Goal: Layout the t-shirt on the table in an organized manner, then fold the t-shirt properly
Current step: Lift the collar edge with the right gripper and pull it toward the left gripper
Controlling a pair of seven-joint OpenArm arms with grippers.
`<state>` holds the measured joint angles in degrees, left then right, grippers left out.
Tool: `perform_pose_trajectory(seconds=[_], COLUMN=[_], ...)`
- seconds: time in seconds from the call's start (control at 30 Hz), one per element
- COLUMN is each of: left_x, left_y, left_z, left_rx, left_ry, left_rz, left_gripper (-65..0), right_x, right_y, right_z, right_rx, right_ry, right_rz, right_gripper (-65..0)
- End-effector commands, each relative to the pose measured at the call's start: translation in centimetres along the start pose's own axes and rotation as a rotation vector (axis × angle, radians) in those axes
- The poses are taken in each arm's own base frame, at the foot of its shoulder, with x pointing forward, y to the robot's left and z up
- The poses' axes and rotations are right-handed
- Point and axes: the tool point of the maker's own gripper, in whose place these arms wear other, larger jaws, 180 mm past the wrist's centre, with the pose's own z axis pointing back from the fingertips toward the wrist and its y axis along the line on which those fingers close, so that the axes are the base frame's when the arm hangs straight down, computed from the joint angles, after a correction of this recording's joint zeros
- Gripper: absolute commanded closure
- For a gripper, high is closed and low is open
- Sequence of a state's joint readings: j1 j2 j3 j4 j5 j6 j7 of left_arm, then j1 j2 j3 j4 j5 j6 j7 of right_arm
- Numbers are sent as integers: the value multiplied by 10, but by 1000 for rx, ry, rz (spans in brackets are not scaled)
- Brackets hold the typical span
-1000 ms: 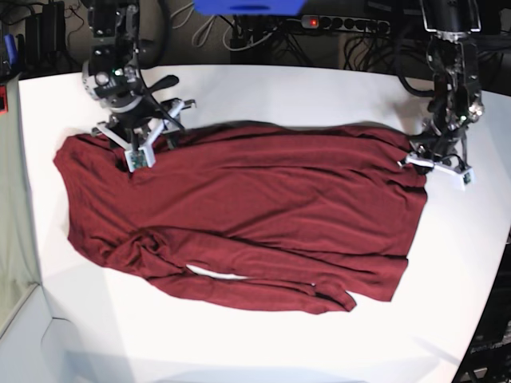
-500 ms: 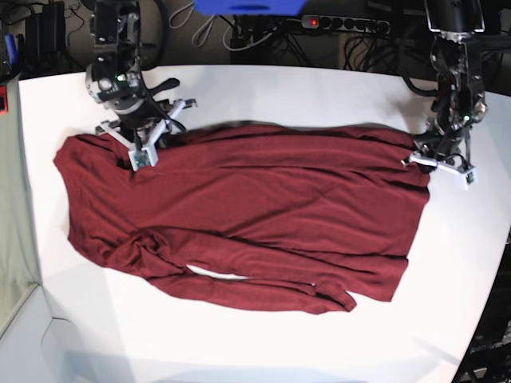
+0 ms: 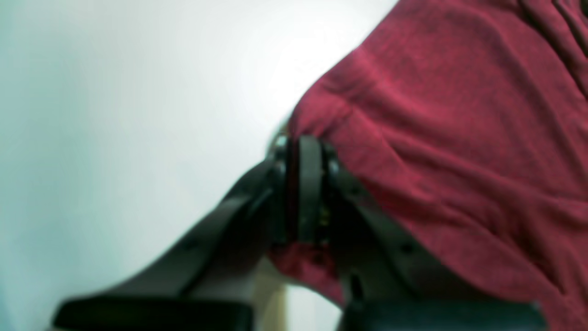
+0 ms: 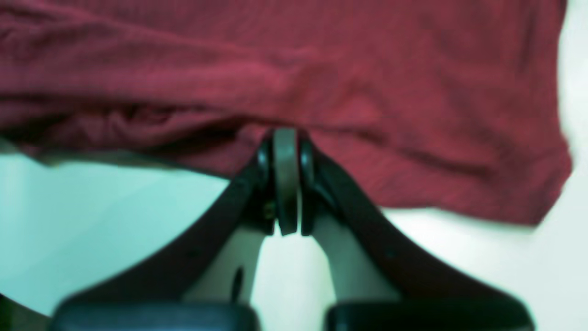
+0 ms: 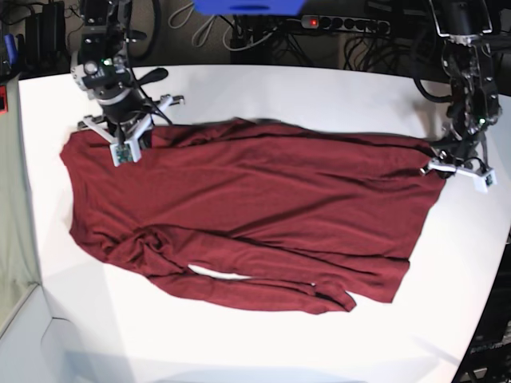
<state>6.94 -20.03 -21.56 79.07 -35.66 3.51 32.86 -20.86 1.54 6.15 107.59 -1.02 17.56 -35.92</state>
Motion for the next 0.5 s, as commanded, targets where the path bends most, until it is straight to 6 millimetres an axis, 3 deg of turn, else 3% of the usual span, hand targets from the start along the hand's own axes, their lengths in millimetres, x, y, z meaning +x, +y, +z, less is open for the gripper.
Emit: perform_pose_trajectory(seconds=[0.0,0.3,0.47], left_x=[23,19,17], left_y=[-1,-4,-3], left_z=[2,2,1], left_rx=[-3,-8,-4], left_ry=[-55,-47,-43], left_rz=[-12,-11,-13], left_gripper=[-1,-1,-1], right_x=[4,-8,-2], right_y=[0,15,49], right_z=[3,6,6], right_rx=[1,26,107], right_ry=[-21,11,-3], right_rz=[-4,-38,-16], right_gripper=[0,-10,-185])
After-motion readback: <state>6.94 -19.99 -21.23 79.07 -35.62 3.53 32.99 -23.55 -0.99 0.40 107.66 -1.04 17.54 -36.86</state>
